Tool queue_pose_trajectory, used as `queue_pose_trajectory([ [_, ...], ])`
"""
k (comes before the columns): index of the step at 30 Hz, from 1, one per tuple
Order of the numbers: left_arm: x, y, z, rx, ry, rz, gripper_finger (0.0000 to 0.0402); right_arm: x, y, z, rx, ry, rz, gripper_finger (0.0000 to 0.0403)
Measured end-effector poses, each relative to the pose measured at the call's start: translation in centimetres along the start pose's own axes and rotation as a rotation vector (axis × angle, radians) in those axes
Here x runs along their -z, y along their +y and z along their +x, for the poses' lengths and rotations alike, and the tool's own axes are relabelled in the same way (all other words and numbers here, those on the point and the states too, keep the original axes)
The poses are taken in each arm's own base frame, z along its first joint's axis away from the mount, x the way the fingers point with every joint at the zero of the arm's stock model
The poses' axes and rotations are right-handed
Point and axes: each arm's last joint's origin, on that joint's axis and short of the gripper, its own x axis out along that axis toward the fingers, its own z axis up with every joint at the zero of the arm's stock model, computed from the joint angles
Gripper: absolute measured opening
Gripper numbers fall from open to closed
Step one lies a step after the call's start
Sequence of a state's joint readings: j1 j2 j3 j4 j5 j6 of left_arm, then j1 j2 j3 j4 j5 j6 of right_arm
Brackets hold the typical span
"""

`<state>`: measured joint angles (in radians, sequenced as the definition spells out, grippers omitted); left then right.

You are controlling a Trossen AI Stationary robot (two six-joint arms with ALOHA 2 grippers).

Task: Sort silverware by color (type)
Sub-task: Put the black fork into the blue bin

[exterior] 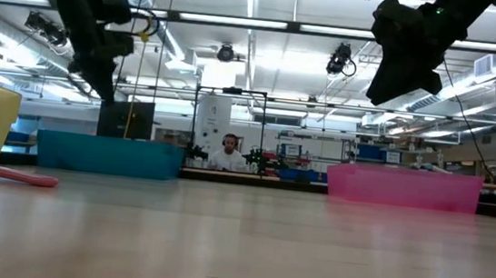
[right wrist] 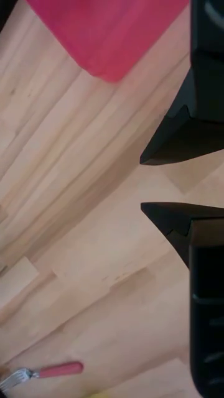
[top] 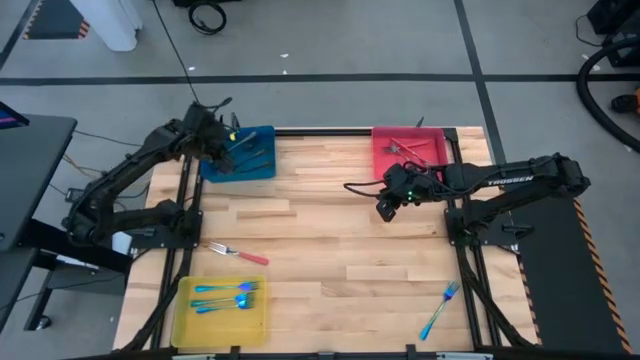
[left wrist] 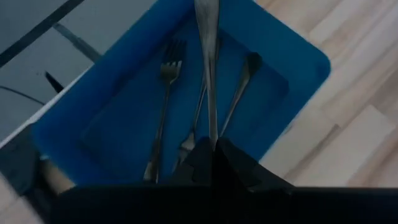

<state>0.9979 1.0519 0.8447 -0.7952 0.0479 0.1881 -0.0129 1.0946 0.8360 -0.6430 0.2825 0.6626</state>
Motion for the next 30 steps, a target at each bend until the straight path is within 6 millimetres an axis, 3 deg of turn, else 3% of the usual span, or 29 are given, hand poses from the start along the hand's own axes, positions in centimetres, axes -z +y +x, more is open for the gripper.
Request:
queue_pose_trajectory([
  [9,1.8,0.0,4.8,0.03,-0.004,-0.025,0.0013,0.3,0.5,-0.1,-0.02,0.0,0.006,0.0114],
  [18,2.1,0.0,8.1,0.053,0.105,-0.059,0.0013,0.1,0.5,-0.1,-0.029,-0.011,0.011,0.0114],
  [24,2.1,-0.3,9.1,0.063,0.131,-0.048,0.002,0.1,0.5,-0.1,-0.028,-0.011,0.011,0.0114],
  [30,1.9,-0.5,9.1,0.065,0.113,-0.062,0.0061,0.1,0.5,-0.1,-0.028,-0.011,0.011,0.0114],
])
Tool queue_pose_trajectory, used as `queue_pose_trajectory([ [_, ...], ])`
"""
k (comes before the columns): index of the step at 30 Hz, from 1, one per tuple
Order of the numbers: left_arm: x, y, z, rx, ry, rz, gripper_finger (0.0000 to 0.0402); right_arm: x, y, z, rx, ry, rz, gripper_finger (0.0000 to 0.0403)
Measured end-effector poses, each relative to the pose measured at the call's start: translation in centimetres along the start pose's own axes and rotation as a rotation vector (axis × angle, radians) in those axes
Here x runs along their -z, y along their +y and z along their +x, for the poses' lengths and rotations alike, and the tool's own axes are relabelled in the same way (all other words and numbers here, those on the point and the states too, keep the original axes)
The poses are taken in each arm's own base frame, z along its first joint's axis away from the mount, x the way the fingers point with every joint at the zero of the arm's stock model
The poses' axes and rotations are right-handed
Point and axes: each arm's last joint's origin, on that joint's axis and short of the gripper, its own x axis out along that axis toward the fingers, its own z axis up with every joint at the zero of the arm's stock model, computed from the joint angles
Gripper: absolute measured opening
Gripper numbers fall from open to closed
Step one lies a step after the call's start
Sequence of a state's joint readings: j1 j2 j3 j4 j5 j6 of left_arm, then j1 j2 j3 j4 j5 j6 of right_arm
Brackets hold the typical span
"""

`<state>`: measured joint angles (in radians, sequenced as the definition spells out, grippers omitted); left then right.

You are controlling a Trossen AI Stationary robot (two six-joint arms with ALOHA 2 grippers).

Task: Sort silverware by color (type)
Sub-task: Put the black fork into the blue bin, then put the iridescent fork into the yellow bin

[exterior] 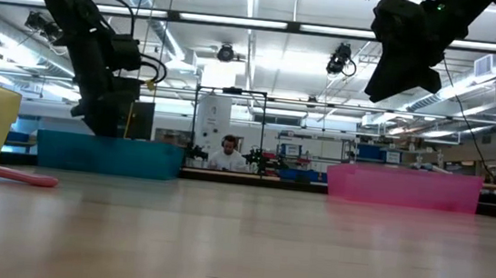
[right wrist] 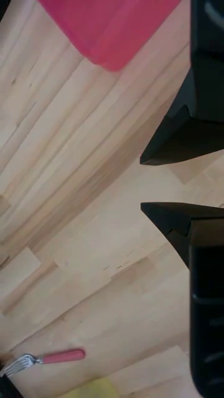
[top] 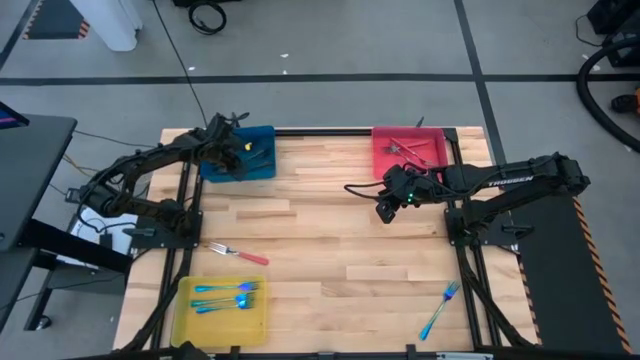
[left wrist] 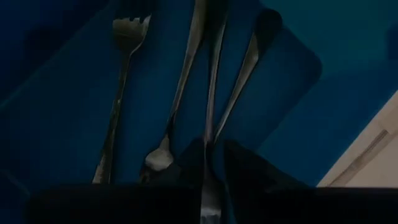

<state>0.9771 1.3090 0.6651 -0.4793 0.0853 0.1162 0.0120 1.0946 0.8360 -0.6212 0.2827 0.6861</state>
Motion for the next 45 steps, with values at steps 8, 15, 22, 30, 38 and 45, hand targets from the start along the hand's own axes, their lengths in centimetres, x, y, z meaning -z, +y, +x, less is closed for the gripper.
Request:
queue_pose_trajectory([
  [8,-0.6,-0.7,-0.7,0.016,0.037,-0.012,0.0113,0.5,0.6,-0.1,-0.128,0.116,0.118,0.0114],
  [15,-3.2,-3.4,-4.2,0.064,0.024,0.077,0.0116,2.6,2.8,-1.2,-0.252,0.249,0.17,0.0114],
  [22,-3.9,-8.8,-7.5,0.201,-0.064,0.224,0.0117,6.1,5.5,-3.3,-0.301,0.318,0.206,0.0114],
  [30,-1.2,-15.8,-8.8,0.373,-0.067,0.407,0.0117,10.9,7.9,-5.2,-0.301,0.39,0.204,0.0114],
  [38,1.7,-21.2,-10.8,0.553,-0.115,0.521,0.0117,16.1,9.6,-4.6,-0.222,0.566,0.081,0.0114],
  [45,4.3,-24.4,-12.3,0.678,-0.128,0.605,0.0117,20.5,10.2,-3.9,-0.175,0.676,-0.181,0.0114],
])
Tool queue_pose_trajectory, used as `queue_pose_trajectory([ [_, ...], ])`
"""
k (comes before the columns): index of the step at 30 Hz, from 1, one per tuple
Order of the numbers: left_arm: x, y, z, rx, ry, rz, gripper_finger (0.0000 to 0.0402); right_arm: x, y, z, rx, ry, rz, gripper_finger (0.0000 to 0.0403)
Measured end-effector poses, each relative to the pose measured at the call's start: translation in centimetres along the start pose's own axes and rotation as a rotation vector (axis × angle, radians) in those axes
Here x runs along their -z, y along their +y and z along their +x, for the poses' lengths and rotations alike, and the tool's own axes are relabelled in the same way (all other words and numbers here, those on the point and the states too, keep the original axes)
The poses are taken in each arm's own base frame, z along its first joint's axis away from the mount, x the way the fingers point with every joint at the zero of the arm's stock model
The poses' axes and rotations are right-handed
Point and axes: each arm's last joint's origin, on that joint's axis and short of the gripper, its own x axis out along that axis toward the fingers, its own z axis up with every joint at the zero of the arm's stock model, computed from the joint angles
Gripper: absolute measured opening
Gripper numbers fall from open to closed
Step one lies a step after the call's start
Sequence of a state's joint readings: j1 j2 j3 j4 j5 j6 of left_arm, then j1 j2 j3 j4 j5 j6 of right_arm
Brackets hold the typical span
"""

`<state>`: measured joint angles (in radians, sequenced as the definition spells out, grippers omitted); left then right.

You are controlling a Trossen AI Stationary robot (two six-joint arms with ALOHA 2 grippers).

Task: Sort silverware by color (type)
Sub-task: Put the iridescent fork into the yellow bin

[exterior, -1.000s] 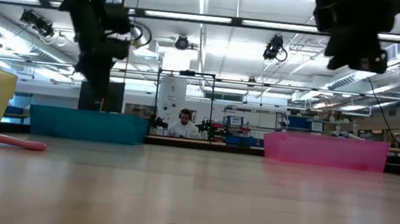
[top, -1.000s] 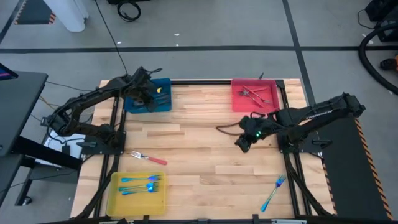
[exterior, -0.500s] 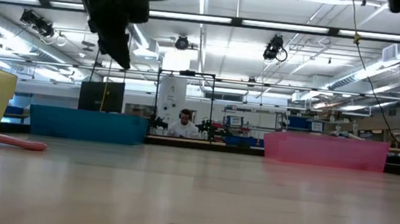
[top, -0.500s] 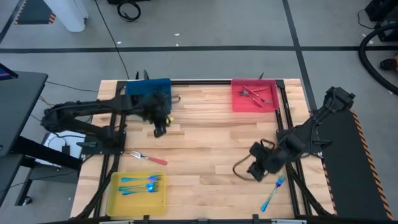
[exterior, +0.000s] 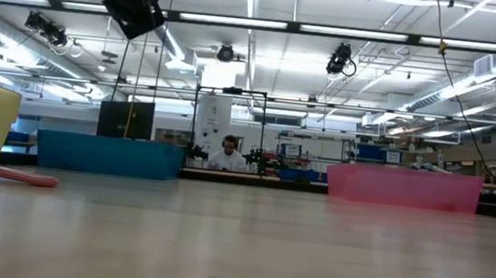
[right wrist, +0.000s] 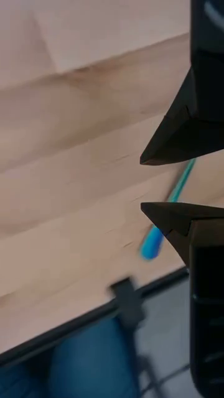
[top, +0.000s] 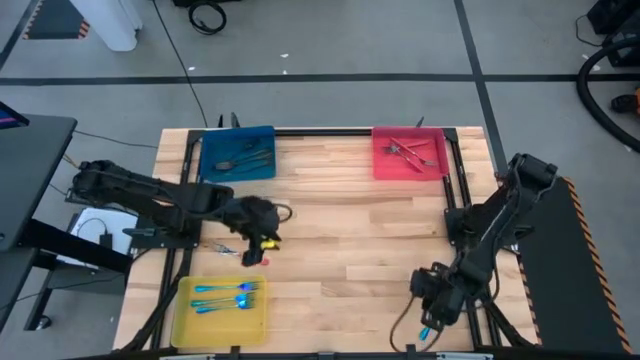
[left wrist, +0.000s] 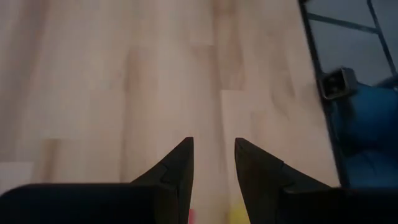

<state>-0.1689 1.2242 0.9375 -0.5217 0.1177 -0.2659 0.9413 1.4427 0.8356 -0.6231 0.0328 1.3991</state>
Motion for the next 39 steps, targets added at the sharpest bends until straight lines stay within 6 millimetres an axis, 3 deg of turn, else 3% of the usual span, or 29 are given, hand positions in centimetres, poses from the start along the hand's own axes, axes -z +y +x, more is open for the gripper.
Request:
queue_pose_trajectory([
  [8,0.7,-2.4,0.2,-0.007,-0.003,0.066,0.0117,2.6,0.2,2.5,0.081,0.128,-0.131,0.0114],
  [18,0.4,-2.6,0.2,-0.001,-0.039,0.066,0.0117,4.4,-0.4,4.4,0.197,0.16,-0.289,0.0114],
  [35,0.4,-2.6,0.2,-0.007,-0.045,0.072,0.0117,5.1,-0.7,3.9,0.216,0.194,-0.341,0.0114],
  [39,0.4,-2.6,0.2,-0.006,-0.045,0.073,0.0117,5.0,0.2,3.2,0.2,0.175,-0.384,0.0114],
])
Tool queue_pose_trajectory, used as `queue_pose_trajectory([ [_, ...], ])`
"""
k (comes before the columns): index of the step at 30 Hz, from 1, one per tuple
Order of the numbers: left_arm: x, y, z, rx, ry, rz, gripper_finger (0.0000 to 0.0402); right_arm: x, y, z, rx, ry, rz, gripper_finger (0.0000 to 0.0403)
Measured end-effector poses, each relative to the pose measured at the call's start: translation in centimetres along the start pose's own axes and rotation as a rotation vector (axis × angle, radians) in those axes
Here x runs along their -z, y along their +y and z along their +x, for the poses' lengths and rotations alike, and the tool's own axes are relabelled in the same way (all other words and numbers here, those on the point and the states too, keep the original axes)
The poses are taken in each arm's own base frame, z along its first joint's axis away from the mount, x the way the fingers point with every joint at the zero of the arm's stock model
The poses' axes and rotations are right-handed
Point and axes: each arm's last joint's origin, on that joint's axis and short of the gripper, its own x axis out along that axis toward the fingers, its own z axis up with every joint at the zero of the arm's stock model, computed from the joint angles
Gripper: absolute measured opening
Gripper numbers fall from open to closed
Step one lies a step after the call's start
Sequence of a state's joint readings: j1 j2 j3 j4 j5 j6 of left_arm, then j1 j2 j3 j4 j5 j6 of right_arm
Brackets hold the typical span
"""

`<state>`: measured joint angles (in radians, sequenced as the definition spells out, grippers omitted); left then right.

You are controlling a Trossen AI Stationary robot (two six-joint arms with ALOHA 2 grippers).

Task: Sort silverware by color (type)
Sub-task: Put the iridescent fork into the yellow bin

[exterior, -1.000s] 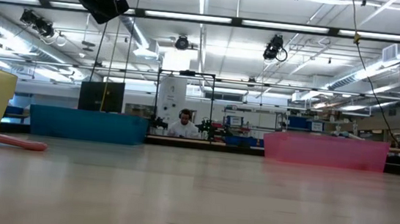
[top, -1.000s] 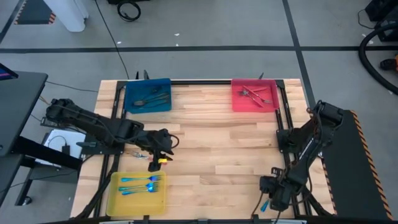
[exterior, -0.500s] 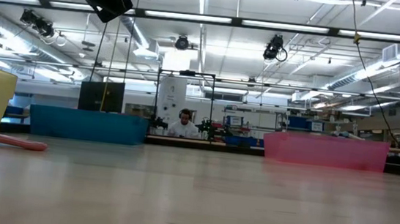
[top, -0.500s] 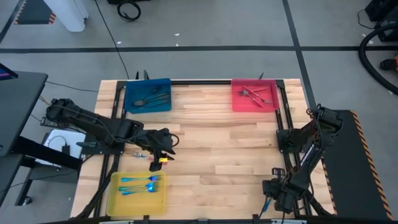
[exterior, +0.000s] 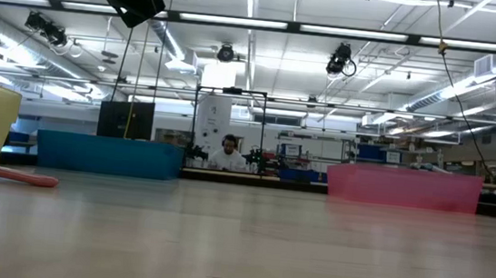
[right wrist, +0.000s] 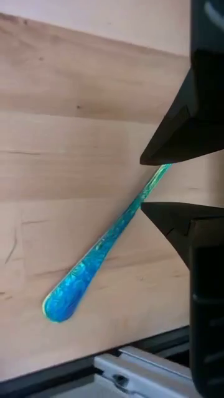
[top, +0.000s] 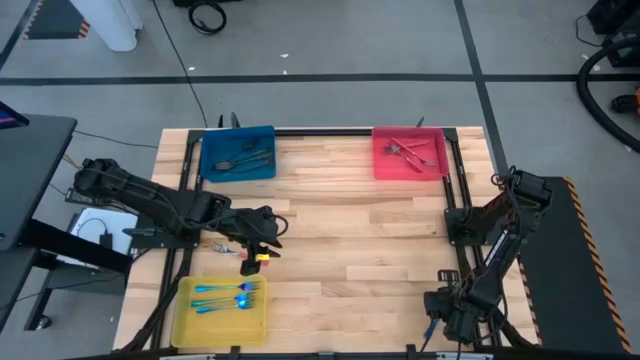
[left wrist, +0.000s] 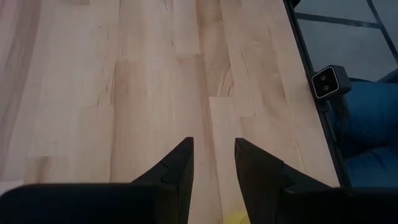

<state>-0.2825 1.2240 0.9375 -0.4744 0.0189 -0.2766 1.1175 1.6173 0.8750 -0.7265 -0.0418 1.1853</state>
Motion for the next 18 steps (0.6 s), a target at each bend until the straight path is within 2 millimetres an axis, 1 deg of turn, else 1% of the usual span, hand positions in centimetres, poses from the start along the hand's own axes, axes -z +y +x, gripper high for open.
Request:
queue_pose_trajectory([
  [6,0.0,0.0,0.0,0.0,0.0,0.0,0.0117,0.41,0.01,-0.17,0.024,0.018,-0.03,0.0114],
  [14,0.01,0.0,0.0,0.0,0.001,0.001,0.0117,0.6,-0.11,0.28,0.022,-0.012,-0.038,0.0114],
  [18,0.01,0.0,0.0,0.0,0.001,0.001,0.0117,0.89,-0.49,0.74,0.025,0.017,-0.042,0.0114],
])
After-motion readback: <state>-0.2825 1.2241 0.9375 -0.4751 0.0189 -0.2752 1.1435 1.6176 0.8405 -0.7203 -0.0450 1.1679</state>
